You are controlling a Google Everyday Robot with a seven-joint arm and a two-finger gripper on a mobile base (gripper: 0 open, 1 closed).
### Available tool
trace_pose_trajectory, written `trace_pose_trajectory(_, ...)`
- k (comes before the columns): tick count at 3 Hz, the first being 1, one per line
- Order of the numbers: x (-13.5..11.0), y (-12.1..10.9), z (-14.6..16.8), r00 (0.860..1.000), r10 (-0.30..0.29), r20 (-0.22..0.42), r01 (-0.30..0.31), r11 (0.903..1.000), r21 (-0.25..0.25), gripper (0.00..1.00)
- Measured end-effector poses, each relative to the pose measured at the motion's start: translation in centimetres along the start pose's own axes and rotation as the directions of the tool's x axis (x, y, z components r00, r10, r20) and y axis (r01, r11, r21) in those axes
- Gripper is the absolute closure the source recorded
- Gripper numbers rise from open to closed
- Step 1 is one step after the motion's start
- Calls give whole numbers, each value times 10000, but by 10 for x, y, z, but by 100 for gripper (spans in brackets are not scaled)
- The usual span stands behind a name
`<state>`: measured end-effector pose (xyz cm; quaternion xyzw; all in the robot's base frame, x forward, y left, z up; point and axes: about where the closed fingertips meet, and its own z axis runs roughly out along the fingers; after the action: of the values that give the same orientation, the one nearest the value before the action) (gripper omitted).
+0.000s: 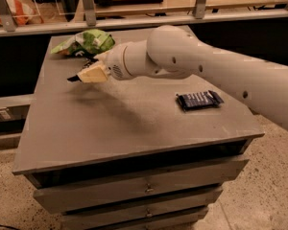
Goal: Pick rxbar chocolate
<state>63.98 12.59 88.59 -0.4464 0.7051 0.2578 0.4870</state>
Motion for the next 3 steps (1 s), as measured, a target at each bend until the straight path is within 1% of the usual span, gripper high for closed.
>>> trace_pose_trajectory(1,-11,-7,-13,9953,63,964,-1,9979,-642,100)
trace_pose_trajectory(2,-15,-5,-13,9919,-517,1160,603,9956,-717,100)
trace_pose_trajectory(3,-15,-5,-13,9919,-518,1161,604,9956,-719,100)
